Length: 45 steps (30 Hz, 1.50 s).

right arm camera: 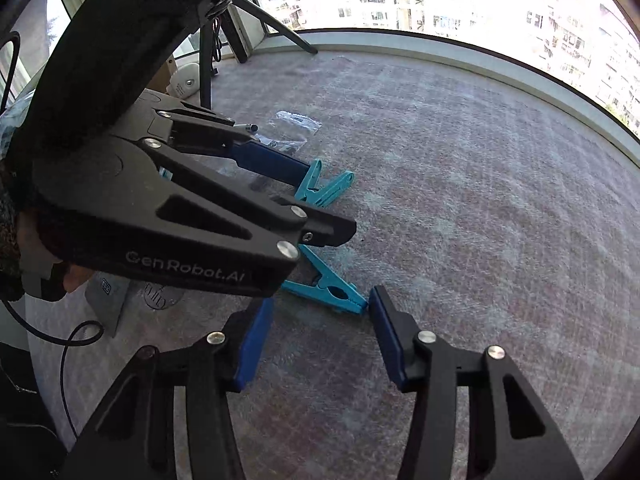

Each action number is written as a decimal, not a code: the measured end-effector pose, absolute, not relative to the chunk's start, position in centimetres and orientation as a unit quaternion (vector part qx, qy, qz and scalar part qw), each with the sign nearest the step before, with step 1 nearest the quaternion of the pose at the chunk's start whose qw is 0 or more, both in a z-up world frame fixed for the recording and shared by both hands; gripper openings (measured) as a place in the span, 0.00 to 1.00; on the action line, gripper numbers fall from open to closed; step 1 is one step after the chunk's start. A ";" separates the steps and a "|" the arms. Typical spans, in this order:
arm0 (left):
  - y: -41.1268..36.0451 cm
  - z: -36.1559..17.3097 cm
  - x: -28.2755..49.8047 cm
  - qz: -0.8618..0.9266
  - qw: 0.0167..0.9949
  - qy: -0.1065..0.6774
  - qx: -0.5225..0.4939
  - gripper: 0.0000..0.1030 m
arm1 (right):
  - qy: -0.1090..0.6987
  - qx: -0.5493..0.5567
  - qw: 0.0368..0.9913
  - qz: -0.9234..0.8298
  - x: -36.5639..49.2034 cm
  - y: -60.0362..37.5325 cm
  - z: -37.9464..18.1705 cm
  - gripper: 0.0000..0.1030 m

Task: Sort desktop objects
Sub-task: 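Grasp a teal clothespin with left gripper while right gripper grasps another teal clothespin, then carry both teal clothespins into the black tray and release both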

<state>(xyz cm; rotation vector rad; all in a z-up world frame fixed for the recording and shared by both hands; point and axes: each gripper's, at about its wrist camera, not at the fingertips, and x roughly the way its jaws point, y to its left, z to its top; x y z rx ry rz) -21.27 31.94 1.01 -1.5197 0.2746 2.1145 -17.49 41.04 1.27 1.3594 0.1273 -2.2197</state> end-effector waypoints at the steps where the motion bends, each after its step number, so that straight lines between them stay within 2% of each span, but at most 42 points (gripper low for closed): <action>1: 31.6 1.1 -21.4 0.779 0.262 0.094 -0.562 0.21 | 0.049 0.501 0.258 -0.824 -17.5 41.1 1.2 0.38; 2: 31.2 1.1 -21.5 0.778 0.265 0.086 -0.564 0.22 | 0.052 0.500 0.250 -0.827 -17.5 41.1 1.1 0.34; 4: 30.5 1.2 -21.6 0.775 0.269 0.075 -0.566 0.22 | 0.050 0.501 0.236 -0.831 -17.5 41.4 1.0 0.18; 5: 30.2 1.3 -21.6 0.774 0.271 0.071 -0.567 0.22 | 0.042 0.503 0.232 -0.831 -17.6 41.8 1.0 0.16; 17: 26.8 6.1 -18.0 0.792 0.291 0.059 -0.534 0.22 | -0.021 0.490 0.192 -0.850 -13.9 43.1 2.8 0.16; 29: 14.8 13.8 -10.5 0.839 0.241 0.041 -0.487 0.22 | -0.037 0.444 0.169 -0.879 -8.1 39.9 12.5 0.16; 34: 6.6 16.9 -6.1 0.865 0.200 0.004 -0.460 0.22 | -0.026 0.418 0.196 -0.886 -6.1 34.9 16.3 0.16; 45: -13.1 18.1 0.7 0.893 0.062 -0.046 -0.444 0.22 | 0.011 0.391 0.286 -0.875 -3.7 18.7 20.3 0.16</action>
